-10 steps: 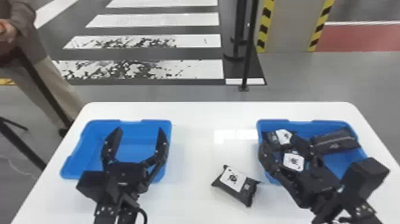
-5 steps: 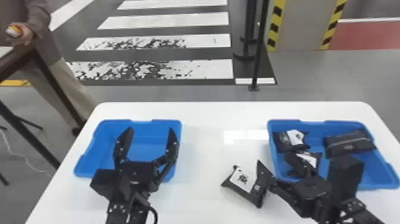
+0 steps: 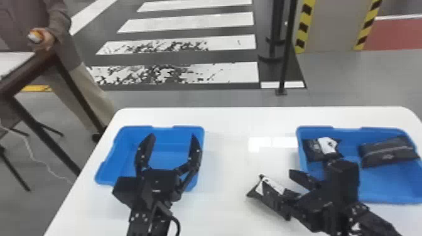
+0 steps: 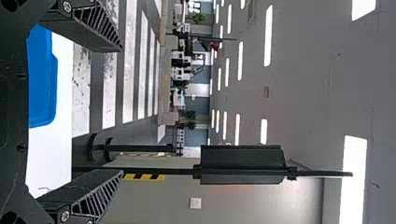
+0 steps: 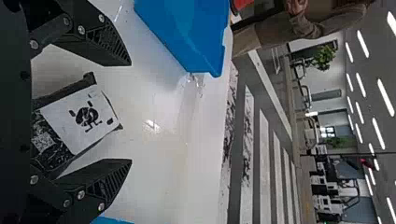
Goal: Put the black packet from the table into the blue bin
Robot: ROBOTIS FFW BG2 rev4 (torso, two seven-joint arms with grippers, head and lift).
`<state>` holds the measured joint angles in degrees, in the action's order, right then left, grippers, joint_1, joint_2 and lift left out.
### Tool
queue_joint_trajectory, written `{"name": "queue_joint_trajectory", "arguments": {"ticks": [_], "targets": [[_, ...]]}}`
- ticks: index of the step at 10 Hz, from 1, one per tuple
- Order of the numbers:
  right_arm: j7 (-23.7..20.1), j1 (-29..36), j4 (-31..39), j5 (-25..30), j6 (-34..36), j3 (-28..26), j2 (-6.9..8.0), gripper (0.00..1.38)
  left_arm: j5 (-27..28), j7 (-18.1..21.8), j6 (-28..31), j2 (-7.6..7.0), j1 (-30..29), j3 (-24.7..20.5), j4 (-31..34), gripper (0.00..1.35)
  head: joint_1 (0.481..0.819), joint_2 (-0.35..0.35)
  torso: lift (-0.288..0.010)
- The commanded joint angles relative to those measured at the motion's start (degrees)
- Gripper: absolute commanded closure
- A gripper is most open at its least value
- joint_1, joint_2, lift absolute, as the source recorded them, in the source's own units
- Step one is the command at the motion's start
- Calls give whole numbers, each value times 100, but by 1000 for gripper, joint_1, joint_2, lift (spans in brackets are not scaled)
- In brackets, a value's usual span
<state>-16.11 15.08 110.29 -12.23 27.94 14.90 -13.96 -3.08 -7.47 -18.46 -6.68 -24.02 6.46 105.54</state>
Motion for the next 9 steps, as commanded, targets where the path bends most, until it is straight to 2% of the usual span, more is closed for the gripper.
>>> {"name": "queue_joint_trajectory", "arguments": {"ticks": [1, 5, 9], "targets": [[-24, -186, -151, -11, 356, 167, -19, 302, 0, 0, 3, 0, -2, -6, 0, 96, 695, 177, -110], [-68, -411, -475, -34, 609, 281, -10, 302, 0, 0, -11, 0, -2, -18, 0, 96, 695, 198, -110], [-42, -777, -1094, -91, 693, 532, -1, 302, 0, 0, 3, 0, -2, -18, 0, 96, 695, 201, -110]]}}
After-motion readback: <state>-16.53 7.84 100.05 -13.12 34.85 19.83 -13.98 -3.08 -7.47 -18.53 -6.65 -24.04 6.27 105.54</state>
